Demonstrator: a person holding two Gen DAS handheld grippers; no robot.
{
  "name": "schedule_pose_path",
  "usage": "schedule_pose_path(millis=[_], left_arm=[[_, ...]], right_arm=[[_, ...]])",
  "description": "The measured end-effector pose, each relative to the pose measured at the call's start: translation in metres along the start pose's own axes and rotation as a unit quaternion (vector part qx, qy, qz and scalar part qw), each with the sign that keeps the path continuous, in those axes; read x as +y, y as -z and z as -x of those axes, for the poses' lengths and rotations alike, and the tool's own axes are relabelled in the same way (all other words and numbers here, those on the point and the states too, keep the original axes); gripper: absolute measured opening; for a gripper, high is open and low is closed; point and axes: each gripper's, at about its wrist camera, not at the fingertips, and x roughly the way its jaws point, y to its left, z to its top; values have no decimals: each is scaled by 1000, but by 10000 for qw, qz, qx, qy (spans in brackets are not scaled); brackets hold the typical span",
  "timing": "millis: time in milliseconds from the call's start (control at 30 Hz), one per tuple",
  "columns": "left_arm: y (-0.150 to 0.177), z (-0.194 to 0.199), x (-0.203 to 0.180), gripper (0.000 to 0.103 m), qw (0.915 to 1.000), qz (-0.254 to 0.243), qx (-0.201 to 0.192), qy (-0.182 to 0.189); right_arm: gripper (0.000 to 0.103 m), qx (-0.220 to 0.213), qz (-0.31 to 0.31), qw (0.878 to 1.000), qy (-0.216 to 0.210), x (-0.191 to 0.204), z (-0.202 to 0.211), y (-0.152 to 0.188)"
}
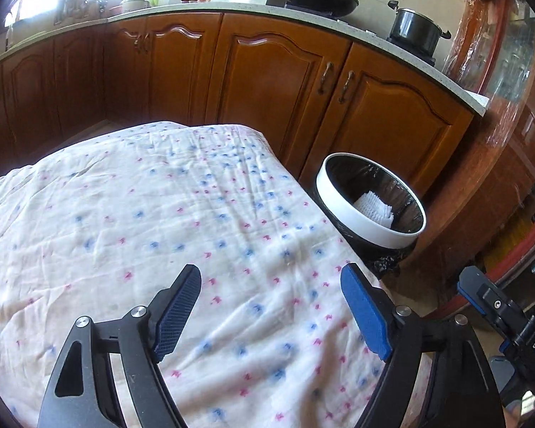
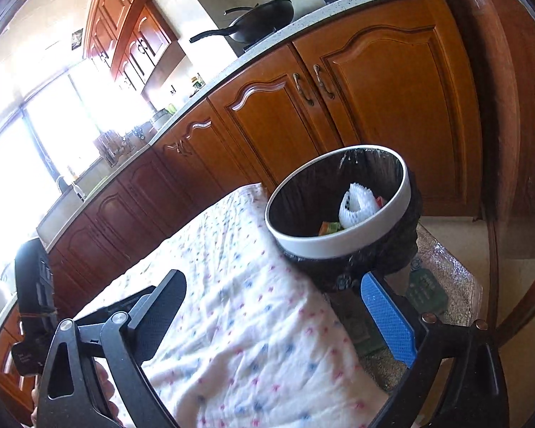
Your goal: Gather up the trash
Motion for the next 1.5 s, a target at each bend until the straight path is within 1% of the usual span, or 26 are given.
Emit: schedule_pose_path(millis=[133,200,267,300,367,433,467,533,567,667,767,967,1100,1267,1500], left_arm=[[20,28,7,86,9995,25,-299,-42],[26,43,6,86,9988,-45,-494,-33],[29,62,4,89,9966,-122,-815,-90],[33,73,7,95,9947,-152,-1008,-139],[44,95,7,102,9879,-198,-1501,-337],[61,111,8,102,9793,-268,-1912,-604],[71,116,8,102,9767,-329,-2001,-701],[87,120,8,102,9744,-442,-2031,-860],[94,119,8,102,9745,-498,-2000,-887],[116,117,7,102,9759,-626,-1834,-1000],[129,118,7,102,9770,-680,-1726,-1052],[128,121,10,102,9777,-646,-1672,-1095],[128,119,12,102,9771,-660,-1689,-1116],[128,116,16,102,9774,-669,-1674,-1100],[129,118,22,102,9760,-689,-1758,-1084]], right_arm=[[100,-144,302,9993,143,18,12,15],[100,-340,543,9978,184,30,22,17],[100,-652,908,9935,192,47,39,15],[103,-834,1064,9906,189,55,47,15],[103,-1295,1382,9818,124,70,68,16],[103,-1621,1593,9738,100,78,81,21],[103,-1759,1675,9699,150,80,85,25],[103,-1882,1762,9659,242,82,86,33],[103,-1870,1751,9662,275,80,84,38],[103,-1723,1648,9709,236,74,77,50],[103,-1555,1595,9745,278,69,69,61],[103,-1334,1585,9779,282,64,61,80],[103,-1284,1575,9787,276,63,60,89],[103,-1277,1584,9787,263,64,62,91],[103,-1311,1631,9776,204,67,64,92]])
